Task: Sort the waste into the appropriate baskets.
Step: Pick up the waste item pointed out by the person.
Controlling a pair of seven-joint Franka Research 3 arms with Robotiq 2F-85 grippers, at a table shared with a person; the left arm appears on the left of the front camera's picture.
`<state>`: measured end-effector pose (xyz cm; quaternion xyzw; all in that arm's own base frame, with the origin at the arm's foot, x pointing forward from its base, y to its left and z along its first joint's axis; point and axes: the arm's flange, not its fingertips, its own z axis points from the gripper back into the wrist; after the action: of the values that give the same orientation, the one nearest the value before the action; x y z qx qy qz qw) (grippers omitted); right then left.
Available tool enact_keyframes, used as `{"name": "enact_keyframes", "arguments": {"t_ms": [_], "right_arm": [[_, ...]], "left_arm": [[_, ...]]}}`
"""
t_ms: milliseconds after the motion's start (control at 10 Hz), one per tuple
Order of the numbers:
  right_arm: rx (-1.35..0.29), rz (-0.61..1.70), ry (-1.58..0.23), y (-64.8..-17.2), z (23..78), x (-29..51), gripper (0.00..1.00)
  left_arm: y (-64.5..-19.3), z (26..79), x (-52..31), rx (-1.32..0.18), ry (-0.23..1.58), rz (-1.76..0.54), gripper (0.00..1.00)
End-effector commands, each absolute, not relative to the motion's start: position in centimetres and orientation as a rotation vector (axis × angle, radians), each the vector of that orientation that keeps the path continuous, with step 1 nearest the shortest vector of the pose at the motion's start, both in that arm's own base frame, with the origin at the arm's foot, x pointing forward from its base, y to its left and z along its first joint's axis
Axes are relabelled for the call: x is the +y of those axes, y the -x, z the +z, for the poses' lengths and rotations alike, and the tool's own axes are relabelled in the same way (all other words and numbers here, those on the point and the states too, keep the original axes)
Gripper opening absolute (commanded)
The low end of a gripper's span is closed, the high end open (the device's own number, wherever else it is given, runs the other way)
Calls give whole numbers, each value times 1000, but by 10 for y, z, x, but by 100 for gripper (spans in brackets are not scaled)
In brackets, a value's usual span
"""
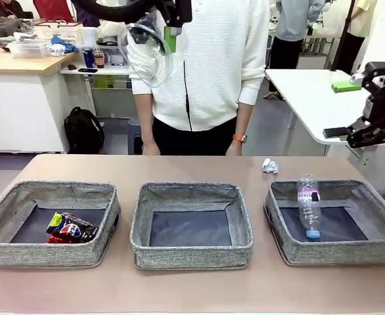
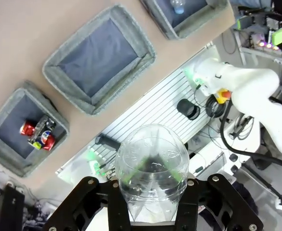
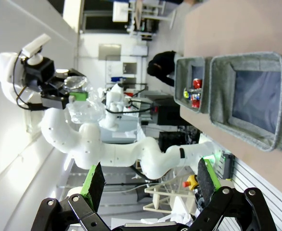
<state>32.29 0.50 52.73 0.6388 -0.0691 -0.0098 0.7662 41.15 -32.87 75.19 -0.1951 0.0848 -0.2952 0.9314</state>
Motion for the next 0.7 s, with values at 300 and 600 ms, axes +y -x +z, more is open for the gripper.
{"name": "enact_keyframes", "arguments": {"t_ms": [300,600], "right_arm": [[-152,-17,-1410,-323,530,6,100],[-152,-17,-1410,-323,530,6,100]], "left_arm": [[-414,756,-334,174,429,-613,9],[-414,756,-334,174,429,-613,9]]}}
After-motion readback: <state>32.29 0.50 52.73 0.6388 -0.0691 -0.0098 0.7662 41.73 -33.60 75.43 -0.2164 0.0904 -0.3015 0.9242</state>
